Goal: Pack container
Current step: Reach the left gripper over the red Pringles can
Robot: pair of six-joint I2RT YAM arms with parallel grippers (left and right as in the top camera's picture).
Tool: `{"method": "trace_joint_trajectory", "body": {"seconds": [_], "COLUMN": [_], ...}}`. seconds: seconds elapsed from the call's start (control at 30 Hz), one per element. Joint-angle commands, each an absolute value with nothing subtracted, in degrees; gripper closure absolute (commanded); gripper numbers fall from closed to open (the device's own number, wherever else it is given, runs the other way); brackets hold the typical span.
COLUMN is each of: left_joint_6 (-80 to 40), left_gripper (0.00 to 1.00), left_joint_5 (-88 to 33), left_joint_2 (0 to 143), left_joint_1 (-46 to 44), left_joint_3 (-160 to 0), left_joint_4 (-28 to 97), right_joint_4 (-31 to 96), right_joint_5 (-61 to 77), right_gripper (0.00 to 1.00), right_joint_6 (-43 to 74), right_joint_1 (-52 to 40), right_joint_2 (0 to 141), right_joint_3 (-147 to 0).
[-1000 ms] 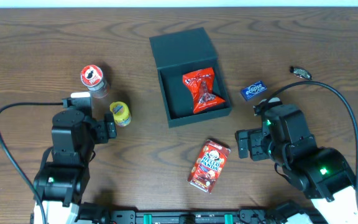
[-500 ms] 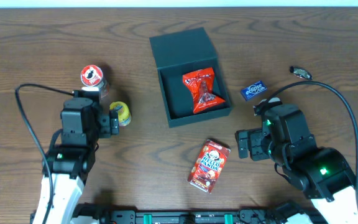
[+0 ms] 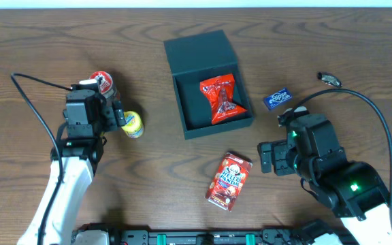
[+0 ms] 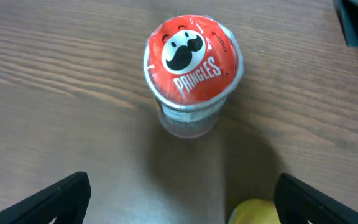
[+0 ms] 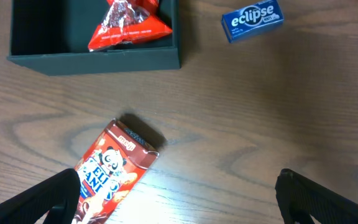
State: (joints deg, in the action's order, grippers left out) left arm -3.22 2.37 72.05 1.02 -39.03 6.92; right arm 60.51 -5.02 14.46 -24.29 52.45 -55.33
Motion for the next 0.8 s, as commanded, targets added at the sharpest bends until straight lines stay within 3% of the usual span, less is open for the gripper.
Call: {"method": "trace_joint_trajectory", "body": {"seconds": [0.0,0.77], "left_joint_6": [-4.3,-4.3], "left_gripper": [0.05,0.05], "left_joint_5": [-2.5,-0.4], "left_joint_2": [75.8,93.2], "left_joint_1": [1.6,1.6], "left_joint_3": [-39.9,-39.9], "left_joint_4": [4.8,-15.2], "right_joint_4": [60.4,59.1], "right_joint_5": [-6.1,-7.4], "right_gripper": [0.01,0.01], "right_joint_6": [14.9,15.0], "right_joint_1": [-24.8,-24.8], "right_joint_2": [52.8,57.8], "right_joint_3": [-55.3,-55.3]}}
